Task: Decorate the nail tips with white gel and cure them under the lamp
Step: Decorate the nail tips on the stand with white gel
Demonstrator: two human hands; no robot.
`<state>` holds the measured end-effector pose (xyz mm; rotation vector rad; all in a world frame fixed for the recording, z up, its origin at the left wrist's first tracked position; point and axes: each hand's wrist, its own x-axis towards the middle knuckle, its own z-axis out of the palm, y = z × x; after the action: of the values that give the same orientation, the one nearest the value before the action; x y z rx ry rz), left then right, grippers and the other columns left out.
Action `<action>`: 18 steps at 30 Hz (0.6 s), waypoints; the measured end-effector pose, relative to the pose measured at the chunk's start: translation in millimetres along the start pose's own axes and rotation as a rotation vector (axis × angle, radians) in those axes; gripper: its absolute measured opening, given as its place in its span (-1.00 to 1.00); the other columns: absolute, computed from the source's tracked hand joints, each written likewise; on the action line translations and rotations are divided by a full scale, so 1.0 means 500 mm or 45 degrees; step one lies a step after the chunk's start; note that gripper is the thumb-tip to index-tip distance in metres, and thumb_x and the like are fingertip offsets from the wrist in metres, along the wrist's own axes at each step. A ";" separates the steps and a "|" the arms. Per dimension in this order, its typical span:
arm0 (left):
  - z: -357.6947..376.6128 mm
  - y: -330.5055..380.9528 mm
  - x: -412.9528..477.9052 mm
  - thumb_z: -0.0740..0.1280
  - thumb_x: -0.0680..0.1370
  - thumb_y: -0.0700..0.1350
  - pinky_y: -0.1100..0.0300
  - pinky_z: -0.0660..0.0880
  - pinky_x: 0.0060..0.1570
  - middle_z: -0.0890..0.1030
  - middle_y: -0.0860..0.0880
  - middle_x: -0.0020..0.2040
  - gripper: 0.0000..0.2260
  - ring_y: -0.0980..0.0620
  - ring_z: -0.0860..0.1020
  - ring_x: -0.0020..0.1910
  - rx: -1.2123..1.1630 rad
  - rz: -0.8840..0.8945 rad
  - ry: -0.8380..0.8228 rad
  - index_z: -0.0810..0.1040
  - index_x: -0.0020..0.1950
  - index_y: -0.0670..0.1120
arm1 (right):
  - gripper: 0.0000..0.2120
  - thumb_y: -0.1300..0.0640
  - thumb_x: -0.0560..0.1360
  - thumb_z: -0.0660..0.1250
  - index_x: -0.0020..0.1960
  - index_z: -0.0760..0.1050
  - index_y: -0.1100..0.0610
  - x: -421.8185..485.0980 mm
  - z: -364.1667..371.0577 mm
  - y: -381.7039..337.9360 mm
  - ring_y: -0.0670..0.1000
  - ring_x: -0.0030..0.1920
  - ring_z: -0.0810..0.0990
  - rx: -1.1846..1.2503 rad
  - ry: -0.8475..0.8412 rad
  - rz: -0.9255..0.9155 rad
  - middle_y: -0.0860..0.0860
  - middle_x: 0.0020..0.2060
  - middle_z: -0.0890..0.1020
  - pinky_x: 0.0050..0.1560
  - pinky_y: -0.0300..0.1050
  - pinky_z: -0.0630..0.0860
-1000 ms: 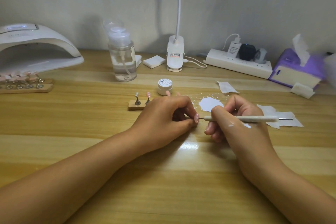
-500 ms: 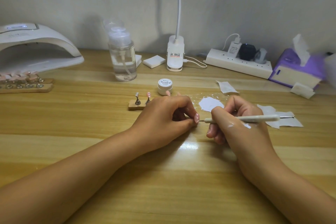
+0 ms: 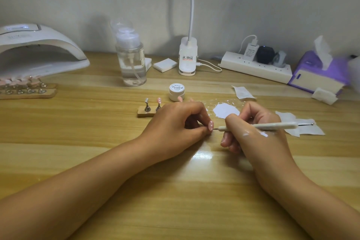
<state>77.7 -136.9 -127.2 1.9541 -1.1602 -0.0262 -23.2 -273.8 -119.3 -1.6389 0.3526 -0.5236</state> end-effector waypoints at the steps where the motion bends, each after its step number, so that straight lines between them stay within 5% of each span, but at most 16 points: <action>1: 0.000 0.000 0.000 0.46 0.48 -0.23 0.42 0.28 -0.08 0.54 0.39 -0.31 -0.94 0.34 0.55 -0.31 0.000 0.000 0.001 0.64 -0.13 -0.08 | -0.84 0.19 0.24 0.29 -0.46 0.34 0.03 -0.001 0.000 -0.001 -0.05 -0.57 0.44 0.003 0.000 -0.002 0.17 -0.56 0.56 -0.52 -0.31 0.37; 8: -0.001 -0.001 0.000 0.47 0.47 -0.22 0.48 0.30 -0.23 0.54 0.38 -0.31 -0.92 0.35 0.55 -0.32 -0.012 0.011 0.016 0.64 -0.15 -0.05 | -0.72 0.32 0.47 0.31 -0.33 0.32 0.12 -0.001 -0.006 0.002 -0.06 -0.56 0.41 0.173 0.121 -0.046 0.10 -0.56 0.54 -0.54 -0.28 0.37; 13: 0.001 -0.001 -0.002 0.48 0.47 -0.24 0.51 0.30 -0.22 0.54 0.39 -0.34 -0.90 0.38 0.54 -0.33 -0.024 0.019 0.025 0.64 -0.17 -0.06 | -0.72 -0.07 0.54 0.43 -0.21 0.38 -0.02 0.015 -0.033 -0.004 -0.11 -0.47 0.41 -0.080 0.246 -0.281 -0.06 -0.47 0.50 -0.42 -0.21 0.33; 18: 0.001 -0.003 -0.002 0.48 0.45 -0.25 0.48 0.34 -0.21 0.60 0.33 -0.31 -0.88 0.31 0.59 -0.28 -0.025 -0.019 0.039 0.65 -0.18 -0.02 | -0.75 -0.08 0.54 0.39 -0.20 0.44 0.04 0.039 -0.058 0.007 -0.15 -0.53 0.45 -0.310 0.235 -0.074 0.00 -0.39 0.69 -0.33 -0.14 0.36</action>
<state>78.1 -136.2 -128.8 1.9394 -1.1210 -0.0153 -21.9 -308.8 -117.6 -1.8445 0.5226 -0.7002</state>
